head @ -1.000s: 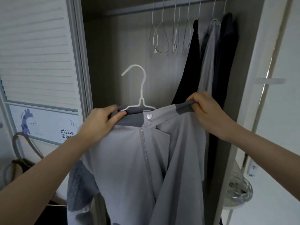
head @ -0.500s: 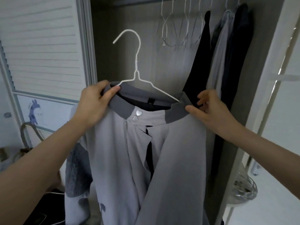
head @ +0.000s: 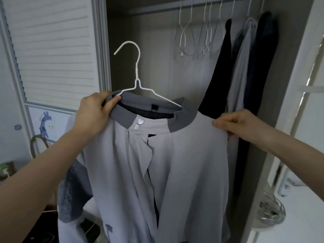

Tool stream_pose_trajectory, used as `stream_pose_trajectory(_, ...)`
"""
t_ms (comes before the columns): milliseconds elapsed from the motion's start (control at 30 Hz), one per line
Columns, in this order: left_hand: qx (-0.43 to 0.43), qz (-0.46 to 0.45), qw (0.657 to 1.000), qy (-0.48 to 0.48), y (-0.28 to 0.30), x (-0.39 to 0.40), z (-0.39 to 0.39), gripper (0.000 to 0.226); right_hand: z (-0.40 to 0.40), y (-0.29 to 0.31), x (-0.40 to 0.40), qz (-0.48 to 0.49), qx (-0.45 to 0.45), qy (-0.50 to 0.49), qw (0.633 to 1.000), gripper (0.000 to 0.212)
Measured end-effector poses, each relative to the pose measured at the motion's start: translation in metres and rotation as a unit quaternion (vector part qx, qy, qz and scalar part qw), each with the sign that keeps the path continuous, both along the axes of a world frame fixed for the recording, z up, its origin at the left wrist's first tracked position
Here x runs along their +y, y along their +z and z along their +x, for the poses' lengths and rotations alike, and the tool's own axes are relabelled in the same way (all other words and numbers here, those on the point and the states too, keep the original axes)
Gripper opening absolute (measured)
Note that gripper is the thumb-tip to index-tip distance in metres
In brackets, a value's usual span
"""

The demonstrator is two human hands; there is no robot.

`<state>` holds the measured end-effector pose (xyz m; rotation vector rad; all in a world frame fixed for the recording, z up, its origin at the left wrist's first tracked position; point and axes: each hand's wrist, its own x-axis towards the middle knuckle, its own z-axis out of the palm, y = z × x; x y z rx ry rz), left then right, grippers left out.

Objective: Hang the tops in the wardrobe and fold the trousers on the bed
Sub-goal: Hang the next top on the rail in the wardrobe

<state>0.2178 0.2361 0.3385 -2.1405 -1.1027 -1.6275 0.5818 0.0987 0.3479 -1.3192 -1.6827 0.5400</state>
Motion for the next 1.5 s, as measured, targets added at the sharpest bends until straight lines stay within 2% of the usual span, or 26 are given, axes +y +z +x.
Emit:
stream_pose_trajectory(100,0.057,0.046,0.997,0.03,-0.001,-0.006,0.005,0.027,-0.015,0.013,0.004,0.155,0.004,-0.088,0.984,0.009)
stream_pose_trajectory(167,0.067,0.046,0.997,0.013,0.0,-0.01,0.013,0.026,-0.032,0.015,0.007,0.217,-0.061,-0.07,0.972,0.008)
stream_pose_trajectory(233,0.036,0.023,0.999,-0.02,0.001,-0.015,0.02,0.033,-0.048,0.009,0.014,0.198,-0.157,-0.035,0.967,0.008)
stream_pose_trajectory(267,0.023,0.008,0.999,-0.033,0.003,-0.017,0.022,0.037,-0.053,0.005,0.018,0.166,-0.19,-0.033,0.967,0.016)
stream_pose_trajectory(367,0.024,-0.019,0.998,-0.061,0.001,-0.024,0.024,0.039,-0.053,-0.01,0.025,0.063,-0.225,-0.028,0.972,0.031)
stream_pose_trajectory(433,0.027,-0.043,0.996,-0.075,0.0,-0.026,0.021,0.039,-0.05,-0.015,0.025,0.055,-0.184,-0.004,0.981,0.014)
stream_pose_trajectory(467,0.026,-0.06,0.994,-0.086,0.0,-0.026,0.018,0.037,-0.048,-0.015,0.024,0.048,-0.119,0.019,0.992,0.002)
stream_pose_trajectory(533,0.044,-0.095,0.989,-0.101,-0.001,-0.026,0.01,0.034,-0.041,-0.011,0.018,0.024,0.028,0.057,0.998,0.005)
stream_pose_trajectory(600,0.076,-0.128,0.984,-0.098,-0.004,-0.023,0.005,0.033,-0.034,-0.001,0.012,0.005,0.084,0.076,0.994,0.009)
stream_pose_trajectory(633,0.075,-0.136,0.983,-0.097,-0.006,-0.021,0.005,0.04,-0.033,0.004,0.009,0.004,0.062,0.079,0.995,0.012)
stream_pose_trajectory(700,0.025,-0.137,0.984,-0.11,-0.006,-0.015,0.008,0.047,-0.034,0.009,0.006,0.026,-0.086,0.03,0.995,0.011)
stream_pose_trajectory(767,-0.034,-0.14,0.978,-0.15,0.0,-0.009,0.016,0.04,-0.039,0.008,0.004,0.083,-0.232,-0.038,0.968,0.017)
stream_pose_trajectory(833,-0.056,-0.17,0.965,-0.19,0.005,0.001,0.024,0.036,-0.047,0.009,0.0,0.12,-0.302,-0.061,0.944,0.013)
stream_pose_trajectory(900,-0.067,-0.214,0.948,-0.227,0.008,0.012,0.034,0.034,-0.054,0.012,-0.003,0.108,-0.332,-0.077,0.934,0.024)
stream_pose_trajectory(933,-0.072,-0.234,0.939,-0.242,0.01,0.018,0.041,0.032,-0.057,0.017,-0.004,0.093,-0.299,-0.087,0.946,0.031)
stream_pose_trajectory(1000,-0.096,-0.268,0.921,-0.267,0.017,0.03,0.056,0.046,-0.063,0.03,-0.008,0.054,-0.122,-0.101,0.986,0.036)
stream_pose_trajectory(1067,-0.116,-0.283,0.91,-0.279,0.029,0.04,0.073,0.059,-0.068,0.047,-0.015,-0.007,0.076,-0.107,0.991,0.034)
stream_pose_trajectory(1100,-0.12,-0.283,0.91,-0.279,0.035,0.043,0.082,0.061,-0.07,0.057,-0.018,-0.028,0.13,-0.11,0.985,0.035)
stream_pose_trajectory(1167,-0.126,-0.277,0.912,-0.274,0.051,0.051,0.103,0.06,-0.073,0.074,-0.023,-0.032,0.16,-0.12,0.979,0.034)
stream_pose_trajectory(1233,-0.148,-0.276,0.914,-0.259,0.068,0.056,0.125,0.056,-0.082,0.09,-0.023,0.001,0.153,-0.141,0.978,0.036)
stream_pose_trajectory(1333,-0.176,-0.306,0.897,-0.264,0.088,0.056,0.166,0.045,-0.096,0.11,-0.019,0.042,0.14,-0.183,0.972,0.043)
stream_pose_trajectory(1433,-0.201,-0.343,0.837,-0.376,0.1,0.043,0.201,0.039,-0.103,0.126,-0.016,0.058,0.166,-0.216,0.961,0.027)
stream_pose_trajectory(1500,-0.188,-0.36,0.79,-0.459,0.103,0.034,0.213,0.039,-0.099,0.134,-0.014,0.077,0.177,-0.253,0.948,0.034)
